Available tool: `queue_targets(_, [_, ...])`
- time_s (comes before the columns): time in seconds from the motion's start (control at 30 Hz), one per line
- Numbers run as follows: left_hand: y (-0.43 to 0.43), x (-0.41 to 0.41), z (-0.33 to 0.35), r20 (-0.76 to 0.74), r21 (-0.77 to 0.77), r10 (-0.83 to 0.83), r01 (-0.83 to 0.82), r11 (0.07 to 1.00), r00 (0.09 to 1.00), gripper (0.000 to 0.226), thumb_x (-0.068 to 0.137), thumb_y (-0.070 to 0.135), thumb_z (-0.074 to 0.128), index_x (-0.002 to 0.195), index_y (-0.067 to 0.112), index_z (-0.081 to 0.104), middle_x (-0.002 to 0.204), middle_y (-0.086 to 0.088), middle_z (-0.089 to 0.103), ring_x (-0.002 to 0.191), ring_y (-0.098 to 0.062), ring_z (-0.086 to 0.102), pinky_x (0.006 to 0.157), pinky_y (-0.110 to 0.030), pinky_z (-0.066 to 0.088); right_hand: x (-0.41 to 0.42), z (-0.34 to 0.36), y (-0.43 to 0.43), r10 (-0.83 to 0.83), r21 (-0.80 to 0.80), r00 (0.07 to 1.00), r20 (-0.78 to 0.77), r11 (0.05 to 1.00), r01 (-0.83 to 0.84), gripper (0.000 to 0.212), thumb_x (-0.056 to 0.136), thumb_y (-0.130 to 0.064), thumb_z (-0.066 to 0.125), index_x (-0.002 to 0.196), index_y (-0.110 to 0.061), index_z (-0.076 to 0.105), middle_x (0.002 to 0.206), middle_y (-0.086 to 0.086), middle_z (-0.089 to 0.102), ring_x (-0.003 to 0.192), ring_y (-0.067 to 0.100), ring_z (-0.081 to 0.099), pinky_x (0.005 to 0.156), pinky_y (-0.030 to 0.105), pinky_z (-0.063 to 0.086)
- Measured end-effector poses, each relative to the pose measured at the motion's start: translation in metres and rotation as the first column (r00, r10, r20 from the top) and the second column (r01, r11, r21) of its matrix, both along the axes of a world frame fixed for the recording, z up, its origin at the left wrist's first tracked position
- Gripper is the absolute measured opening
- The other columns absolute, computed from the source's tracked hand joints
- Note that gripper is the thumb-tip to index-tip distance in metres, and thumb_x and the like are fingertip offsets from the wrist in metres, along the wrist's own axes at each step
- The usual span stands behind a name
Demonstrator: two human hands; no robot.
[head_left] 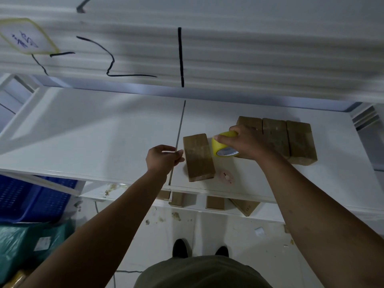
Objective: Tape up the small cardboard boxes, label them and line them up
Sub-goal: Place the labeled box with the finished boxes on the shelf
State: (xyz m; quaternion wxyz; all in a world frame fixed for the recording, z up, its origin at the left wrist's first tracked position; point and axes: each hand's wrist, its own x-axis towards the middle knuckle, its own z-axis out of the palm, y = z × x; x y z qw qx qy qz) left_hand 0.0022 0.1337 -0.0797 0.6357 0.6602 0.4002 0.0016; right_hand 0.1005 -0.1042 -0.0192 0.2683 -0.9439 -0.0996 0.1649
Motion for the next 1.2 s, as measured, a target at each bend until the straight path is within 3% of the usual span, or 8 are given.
queue_targets(0.1, [-0.004,0.001,-0.006,-0.025,0.041,-0.027,0.028,0.999,0.999,0.029,0.082,0.016,0.089,0.106,0.008,0.074,0.084,-0.011,0.08,0.072,-0.016,0.08,0.079,-0.031,0.065,0.002,0.0,0.002,0.011,0.005,0.999,-0.03,1.0,-0.011,0.069,0.089,-0.066,0.068,0.103,0.002,0.068,0.094,0.014,0.063,0.101,0.035,0.064,0.078,0.038,0.046])
queue_targets(0.23, [-0.008,0.002,-0.011,-0.023,0.065,-0.032,0.033,0.997,0.999,0.023,0.083,0.015,0.089,0.1,0.008,0.075,0.082,-0.009,0.08,0.071,-0.017,0.08,0.082,-0.034,0.065,0.004,-0.004,0.007,0.02,-0.05,0.998,-0.065,0.999,-0.023,0.072,0.086,-0.072,0.065,0.107,-0.003,0.071,0.104,0.011,0.069,0.109,0.033,0.064,0.097,0.045,0.047])
queue_targets(0.53, [-0.037,0.0,-0.02,-0.19,0.285,-0.184,0.233,0.93,0.964,0.023,0.109,0.02,0.05,0.13,0.013,0.054,0.127,-0.004,0.046,0.095,-0.024,0.058,0.094,-0.041,0.057,0.01,-0.012,0.01,0.032,-0.09,0.993,-0.114,0.995,-0.042,0.064,0.083,-0.079,0.059,0.079,-0.016,0.052,0.085,0.0,0.056,0.09,0.023,0.059,0.072,0.036,0.039])
queue_targets(0.63, [-0.044,-0.005,-0.021,-0.226,0.309,-0.208,0.272,0.911,0.952,0.03,0.111,0.019,0.037,0.129,0.01,0.059,0.126,-0.011,0.063,0.103,-0.027,0.062,0.097,-0.044,0.056,0.004,-0.019,0.006,-0.002,-0.034,0.992,-0.125,0.999,-0.003,0.059,0.086,-0.074,0.061,0.074,-0.017,0.053,0.075,-0.001,0.053,0.081,0.023,0.06,0.069,0.036,0.039])
queue_targets(0.8, [-0.045,-0.001,-0.009,-0.195,0.04,-0.077,0.086,0.995,0.978,0.04,0.113,0.028,0.032,0.124,0.005,0.062,0.118,-0.016,0.066,0.1,-0.027,0.062,0.082,-0.038,0.051,-0.01,-0.023,0.0,-0.028,0.046,0.995,-0.093,0.998,0.032,0.048,0.088,-0.072,0.064,0.077,-0.025,0.057,0.079,-0.008,0.054,0.084,0.02,0.06,0.068,0.033,0.041])
queue_targets(0.93, [-0.034,0.007,0.012,-0.083,-0.131,-0.047,0.036,0.991,0.995,0.039,0.113,0.03,0.03,0.117,0.009,0.062,0.113,-0.017,0.067,0.098,-0.03,0.066,0.078,-0.042,0.059,-0.016,-0.01,-0.007,-0.097,0.24,0.989,-0.108,0.963,0.121,0.065,0.085,-0.072,0.067,0.128,-0.024,0.068,0.116,-0.009,0.061,0.113,0.016,0.061,0.099,0.041,0.052])
queue_targets(1.07, [-0.033,0.01,0.046,0.071,-0.202,-0.113,0.125,0.971,0.991,0.052,0.105,0.068,0.032,0.106,0.027,0.064,0.11,-0.008,0.072,0.101,-0.028,0.072,0.091,-0.047,0.06,-0.023,0.015,-0.007,-0.124,0.414,0.991,-0.056,0.9,0.136,0.061,0.08,-0.08,0.064,0.089,-0.02,0.067,0.086,0.001,0.063,0.085,0.019,0.063,0.079,0.044,0.051])
queue_targets(1.2, [-0.031,0.009,0.07,0.2,-0.127,-0.158,0.186,0.974,0.967,0.054,0.102,0.064,0.048,0.117,0.016,0.067,0.117,-0.016,0.073,0.108,-0.035,0.072,0.095,-0.056,0.06,-0.03,0.043,-0.018,-0.138,0.548,0.983,-0.122,0.817,0.182,0.048,0.078,-0.081,0.062,0.077,-0.033,0.061,0.07,-0.016,0.048,0.076,0.011,0.051,0.077,0.033,0.04])
